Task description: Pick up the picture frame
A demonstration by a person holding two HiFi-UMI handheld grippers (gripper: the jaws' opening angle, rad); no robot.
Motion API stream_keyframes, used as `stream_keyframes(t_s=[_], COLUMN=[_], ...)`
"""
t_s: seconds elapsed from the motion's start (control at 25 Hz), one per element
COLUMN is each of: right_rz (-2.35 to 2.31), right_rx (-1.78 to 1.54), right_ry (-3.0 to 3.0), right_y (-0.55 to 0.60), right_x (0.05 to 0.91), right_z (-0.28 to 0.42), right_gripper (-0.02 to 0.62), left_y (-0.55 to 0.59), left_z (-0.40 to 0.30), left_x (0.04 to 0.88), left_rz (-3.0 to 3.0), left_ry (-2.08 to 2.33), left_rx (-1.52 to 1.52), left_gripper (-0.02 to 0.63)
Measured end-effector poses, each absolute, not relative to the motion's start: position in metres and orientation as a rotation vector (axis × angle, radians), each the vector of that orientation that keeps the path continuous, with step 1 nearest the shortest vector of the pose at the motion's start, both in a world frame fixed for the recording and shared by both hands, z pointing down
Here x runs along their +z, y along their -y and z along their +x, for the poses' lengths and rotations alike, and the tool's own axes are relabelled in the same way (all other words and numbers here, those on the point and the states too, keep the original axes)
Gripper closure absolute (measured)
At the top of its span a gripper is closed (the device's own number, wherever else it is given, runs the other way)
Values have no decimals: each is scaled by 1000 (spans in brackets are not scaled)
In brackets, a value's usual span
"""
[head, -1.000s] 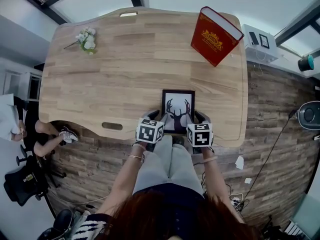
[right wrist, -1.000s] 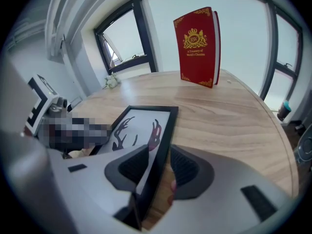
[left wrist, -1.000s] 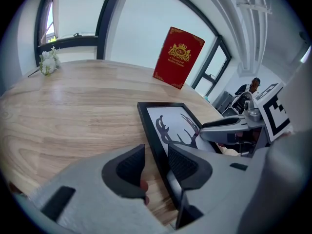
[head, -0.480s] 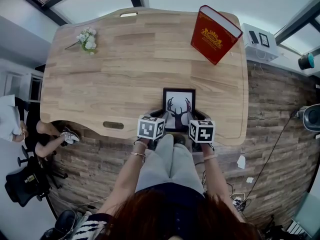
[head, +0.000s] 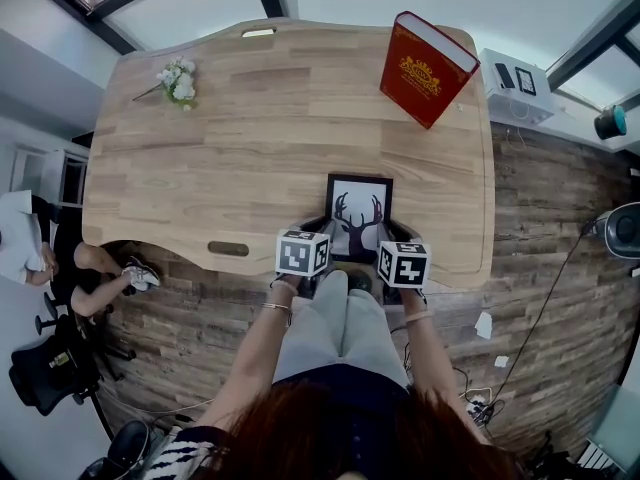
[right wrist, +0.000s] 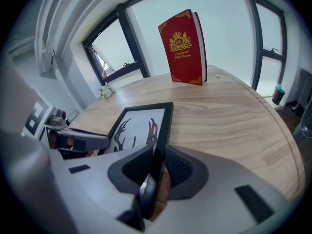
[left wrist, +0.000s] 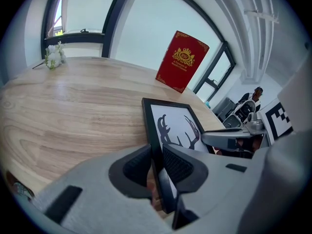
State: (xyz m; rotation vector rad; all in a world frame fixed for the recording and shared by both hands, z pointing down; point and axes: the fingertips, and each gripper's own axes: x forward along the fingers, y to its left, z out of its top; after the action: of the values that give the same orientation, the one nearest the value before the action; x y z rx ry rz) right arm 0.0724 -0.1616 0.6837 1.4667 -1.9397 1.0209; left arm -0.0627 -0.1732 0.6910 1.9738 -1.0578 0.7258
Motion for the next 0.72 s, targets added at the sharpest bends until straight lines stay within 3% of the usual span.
stream_keyframes(t_s=[0.72], right_rz=[1528], right_rx=[904], right_ry=[2029], right_y=[173], right_x=[637], right_z=[72], right_gripper=[520], left_y=[184], left_z=[-64], left_x=[643], left_rz=[2059], left_ry=[1146], left_rx=[658], left_gripper=[523])
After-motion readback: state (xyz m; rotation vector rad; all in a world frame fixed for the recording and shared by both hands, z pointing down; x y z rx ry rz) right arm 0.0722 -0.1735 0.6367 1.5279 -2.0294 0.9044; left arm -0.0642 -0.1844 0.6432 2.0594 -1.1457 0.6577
